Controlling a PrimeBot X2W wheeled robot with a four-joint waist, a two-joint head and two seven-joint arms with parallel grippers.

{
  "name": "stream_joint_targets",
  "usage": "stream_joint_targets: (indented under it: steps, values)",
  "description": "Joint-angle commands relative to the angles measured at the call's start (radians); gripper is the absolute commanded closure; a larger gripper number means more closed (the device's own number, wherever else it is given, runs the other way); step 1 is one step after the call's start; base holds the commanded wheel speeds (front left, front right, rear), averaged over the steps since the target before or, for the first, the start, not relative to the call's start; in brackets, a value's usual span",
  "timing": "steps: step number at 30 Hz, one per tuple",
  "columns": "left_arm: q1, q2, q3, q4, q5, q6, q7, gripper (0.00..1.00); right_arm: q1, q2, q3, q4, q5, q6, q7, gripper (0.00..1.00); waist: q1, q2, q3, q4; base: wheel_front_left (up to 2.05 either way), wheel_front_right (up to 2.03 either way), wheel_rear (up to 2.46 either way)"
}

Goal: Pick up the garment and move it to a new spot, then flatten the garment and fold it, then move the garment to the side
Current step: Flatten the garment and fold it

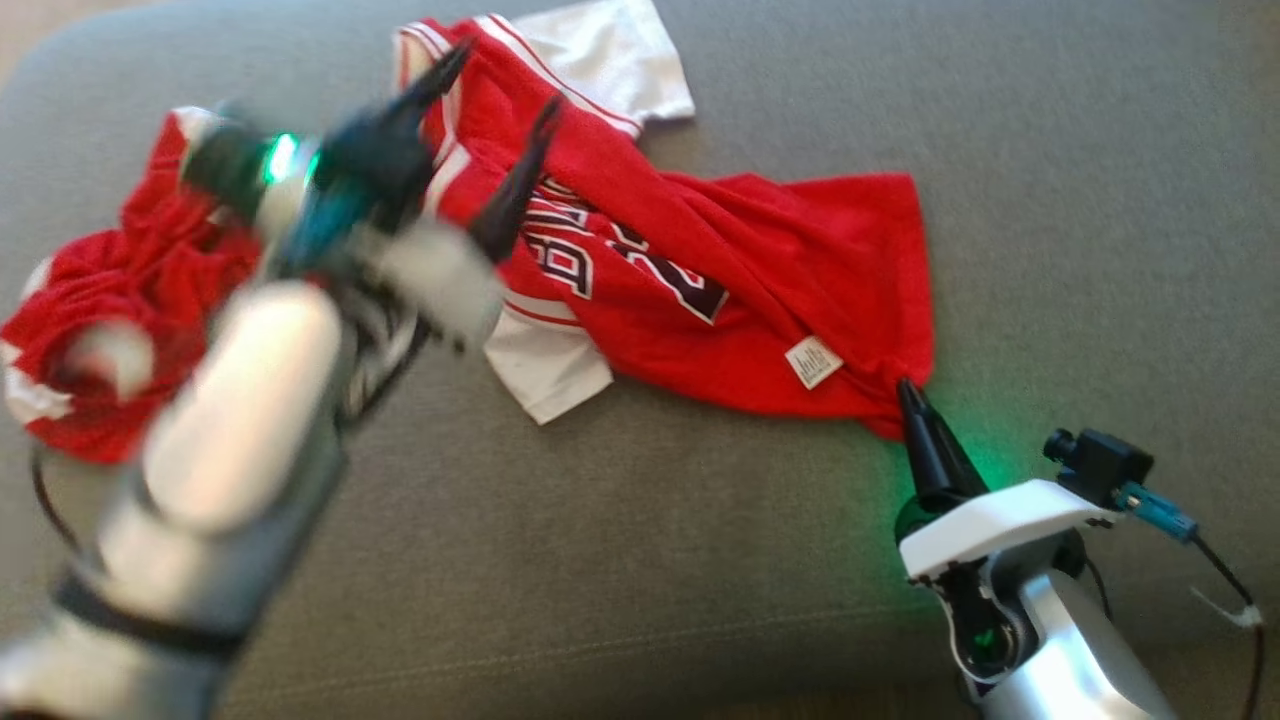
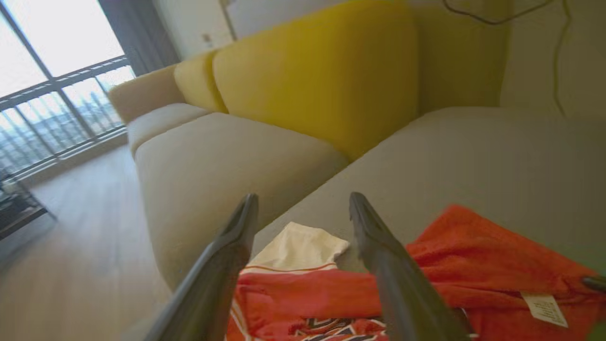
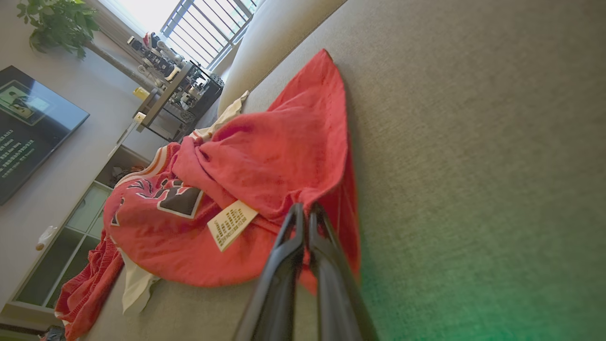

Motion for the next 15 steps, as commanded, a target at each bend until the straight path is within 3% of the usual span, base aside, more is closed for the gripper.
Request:
stream_joint_targets:
  steps: [1, 5, 9, 11, 15]
  values:
    - [-0.085, 0.050, -0.028, -0.013, -0.056, -0.005, 0.039, 0.00, -0.032, 0.001, 0.035, -0.037, 0.000, 0.007, -0.008, 1.00, -0.0001, 0.0000, 0.044, -0.038, 0.00, 0.00, 0.00]
    - [-0.368, 0.181, -0.265, 0.059, -0.268, -0.006, 0.157, 0.00, -0.068, 0.001, 0.087, -0.067, 0.009, 0.007, -0.007, 1.00, -0.0001, 0.0000, 0.114, -0.091, 0.00, 0.00, 0.00]
    - [-0.572, 0.258, -0.433, 0.180, -0.352, -0.006, 0.163, 0.00, -0.102, 0.001, 0.140, -0.093, 0.018, 0.007, -0.007, 1.00, -0.0001, 0.0000, 0.181, -0.143, 0.00, 0.00, 0.00]
    - [-0.646, 0.277, -0.505, 0.251, -0.364, -0.006, 0.153, 0.00, -0.116, 0.001, 0.166, -0.105, 0.027, 0.007, -0.008, 1.00, -0.0001, 0.0000, 0.211, -0.169, 0.00, 0.00, 0.00]
    - [-0.720, 0.258, -0.610, 0.360, -0.417, -0.006, 0.086, 0.00, -0.124, 0.001, 0.173, -0.101, 0.032, 0.007, -0.009, 1.00, -0.0001, 0.0000, 0.213, -0.170, 0.00, 0.00, 0.00]
